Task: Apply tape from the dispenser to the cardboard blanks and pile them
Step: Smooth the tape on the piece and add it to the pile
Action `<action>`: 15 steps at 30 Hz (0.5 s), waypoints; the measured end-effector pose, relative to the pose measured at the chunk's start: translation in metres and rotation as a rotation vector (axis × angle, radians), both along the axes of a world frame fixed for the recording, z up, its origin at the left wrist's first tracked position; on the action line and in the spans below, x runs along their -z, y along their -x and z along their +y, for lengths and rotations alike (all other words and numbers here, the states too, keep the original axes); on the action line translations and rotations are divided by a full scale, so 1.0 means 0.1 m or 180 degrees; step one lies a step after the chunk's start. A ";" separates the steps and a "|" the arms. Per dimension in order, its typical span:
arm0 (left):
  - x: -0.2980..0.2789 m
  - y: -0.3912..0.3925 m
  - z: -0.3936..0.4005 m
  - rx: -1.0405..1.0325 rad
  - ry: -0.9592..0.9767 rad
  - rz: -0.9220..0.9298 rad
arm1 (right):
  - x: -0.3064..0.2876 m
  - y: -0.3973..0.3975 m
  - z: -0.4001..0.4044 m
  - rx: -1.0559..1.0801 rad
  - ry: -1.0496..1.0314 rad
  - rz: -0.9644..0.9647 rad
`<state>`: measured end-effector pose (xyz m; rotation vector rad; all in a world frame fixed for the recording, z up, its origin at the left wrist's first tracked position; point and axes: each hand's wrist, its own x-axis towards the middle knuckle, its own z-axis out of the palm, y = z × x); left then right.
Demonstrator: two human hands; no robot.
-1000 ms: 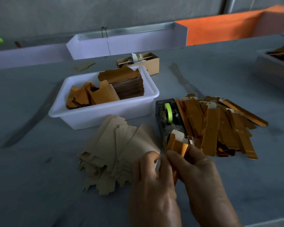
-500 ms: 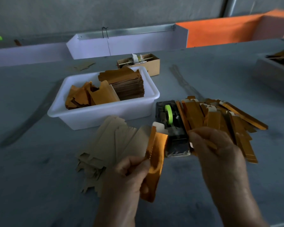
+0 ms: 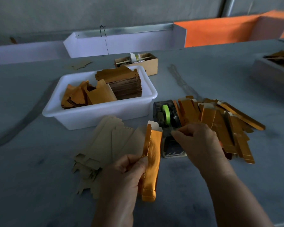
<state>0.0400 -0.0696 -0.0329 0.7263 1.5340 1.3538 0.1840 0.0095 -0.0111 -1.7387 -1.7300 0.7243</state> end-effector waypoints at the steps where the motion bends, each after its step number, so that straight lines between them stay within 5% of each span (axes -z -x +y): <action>1: 0.00 -0.01 0.01 -0.0001 0.0030 -0.0006 | 0.00 0.01 0.01 0.0006 0.0013 0.0034; 4: -0.01 -0.02 0.01 0.0045 0.0032 -0.0097 | 0.01 0.02 0.03 0.0080 0.0026 0.0340; 9: -0.06 -0.03 0.02 0.0035 -0.0045 -0.0160 | 0.00 0.01 -0.06 0.0253 0.0196 0.1909; 15: -0.20 -0.05 0.08 0.0196 -0.0187 -0.0409 | 0.14 -0.02 -0.18 0.0500 -0.0167 0.0717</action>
